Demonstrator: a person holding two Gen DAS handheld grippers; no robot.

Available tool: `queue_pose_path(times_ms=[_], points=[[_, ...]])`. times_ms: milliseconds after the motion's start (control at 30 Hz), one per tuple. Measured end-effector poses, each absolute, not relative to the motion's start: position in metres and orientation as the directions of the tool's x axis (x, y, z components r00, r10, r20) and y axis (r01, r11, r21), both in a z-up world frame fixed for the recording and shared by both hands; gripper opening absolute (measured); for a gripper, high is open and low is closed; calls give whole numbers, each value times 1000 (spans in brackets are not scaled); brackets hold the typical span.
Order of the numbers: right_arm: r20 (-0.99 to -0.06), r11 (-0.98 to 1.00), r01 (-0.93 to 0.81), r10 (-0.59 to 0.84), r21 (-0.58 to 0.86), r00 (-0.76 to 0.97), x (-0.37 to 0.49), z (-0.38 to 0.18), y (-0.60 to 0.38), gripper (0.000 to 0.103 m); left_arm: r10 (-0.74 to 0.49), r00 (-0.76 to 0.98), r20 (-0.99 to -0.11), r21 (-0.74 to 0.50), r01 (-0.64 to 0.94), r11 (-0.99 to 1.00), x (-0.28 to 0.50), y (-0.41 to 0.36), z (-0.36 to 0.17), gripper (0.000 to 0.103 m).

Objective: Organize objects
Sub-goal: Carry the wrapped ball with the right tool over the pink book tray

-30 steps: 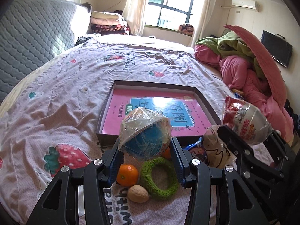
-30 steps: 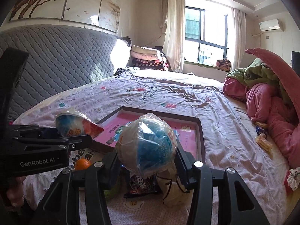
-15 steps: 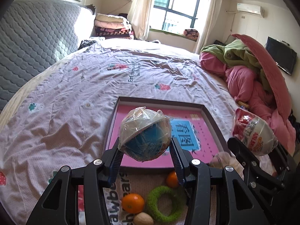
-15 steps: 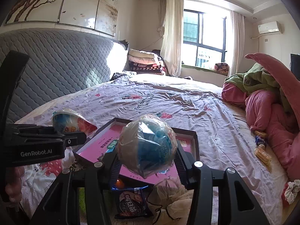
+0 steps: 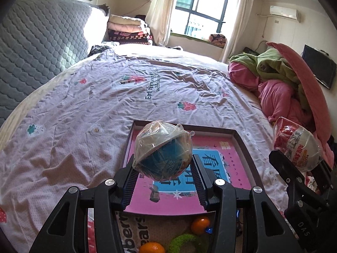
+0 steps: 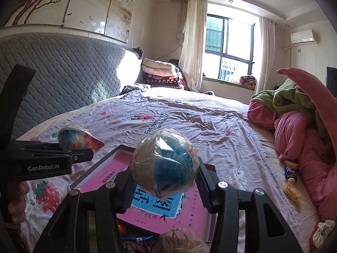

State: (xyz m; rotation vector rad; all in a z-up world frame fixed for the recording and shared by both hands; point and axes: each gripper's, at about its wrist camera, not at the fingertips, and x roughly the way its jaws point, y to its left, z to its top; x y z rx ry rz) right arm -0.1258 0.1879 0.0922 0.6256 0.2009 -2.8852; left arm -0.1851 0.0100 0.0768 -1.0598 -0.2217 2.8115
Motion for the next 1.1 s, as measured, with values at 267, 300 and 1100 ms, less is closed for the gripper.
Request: queue_pose_path(times_ms=[267,300,1100], points=[[-455,-972,210,-142,-101,-879,-151,82,182,51,176,-725,-666,-200,-54,-978,-205,12,59,51],[-464,-973,209,-142,-94,-874,-154,77,183,51,182,-721,-669,-209,-53,-976,-208,11,56,51],[-603,-982,177,-102,-67,-792,-174,24,190,51,200,-654,-730,-225,-47,-973,-219,19,15,51]])
